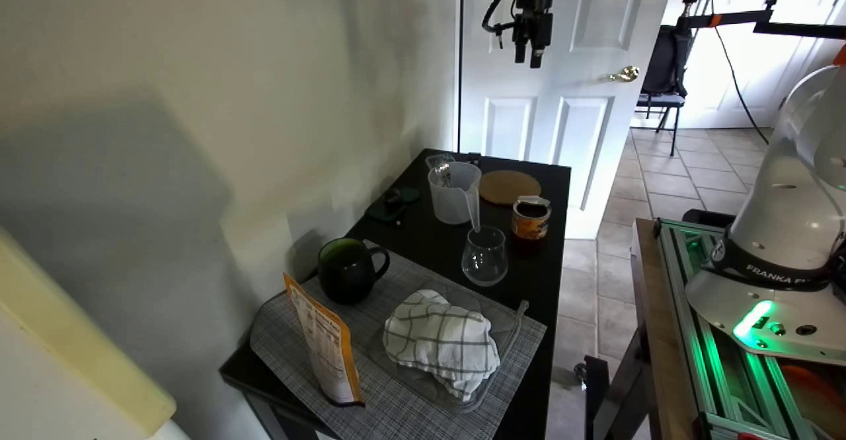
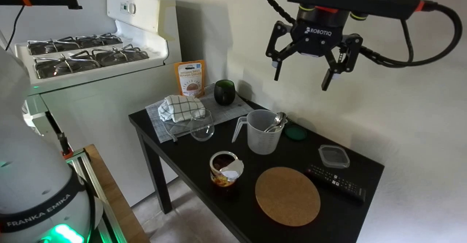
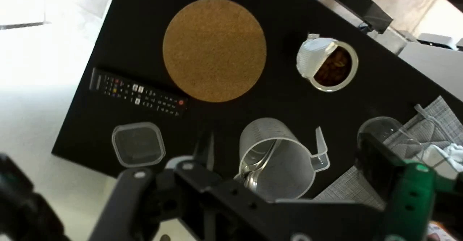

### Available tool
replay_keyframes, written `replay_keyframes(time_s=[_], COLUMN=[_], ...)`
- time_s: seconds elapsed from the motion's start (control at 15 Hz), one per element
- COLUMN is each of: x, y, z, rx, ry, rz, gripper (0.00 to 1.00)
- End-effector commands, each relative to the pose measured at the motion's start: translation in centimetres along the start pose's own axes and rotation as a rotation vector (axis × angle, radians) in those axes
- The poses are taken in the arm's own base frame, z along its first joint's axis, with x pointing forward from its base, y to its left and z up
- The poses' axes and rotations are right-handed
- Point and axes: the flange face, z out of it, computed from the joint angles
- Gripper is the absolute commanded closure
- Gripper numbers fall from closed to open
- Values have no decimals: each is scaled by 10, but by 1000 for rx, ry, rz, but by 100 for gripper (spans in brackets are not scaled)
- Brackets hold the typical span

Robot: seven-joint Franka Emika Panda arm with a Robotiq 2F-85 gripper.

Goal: Put the bowl in the jar

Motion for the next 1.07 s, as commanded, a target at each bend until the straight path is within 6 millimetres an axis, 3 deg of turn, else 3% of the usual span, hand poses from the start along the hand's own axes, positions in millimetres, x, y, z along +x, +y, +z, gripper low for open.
replay_keyframes(time_s=[0.0,0.13,0.33,0.53,0.6,0.67,0.8,1.0], x=[25,42,63,70,69,67,66,69], y=[37,56,80,91,92,81,86,84], z=[25,52,111,156,163,154,167,158], rx=[-23,-5,92,199,246,188,207,195], ry=[74,157,263,341,350,299,297,302], rz=[-187,-273,-396,-502,-533,-480,-483,-487], gripper=[0,0,0,0,0,0,0,0])
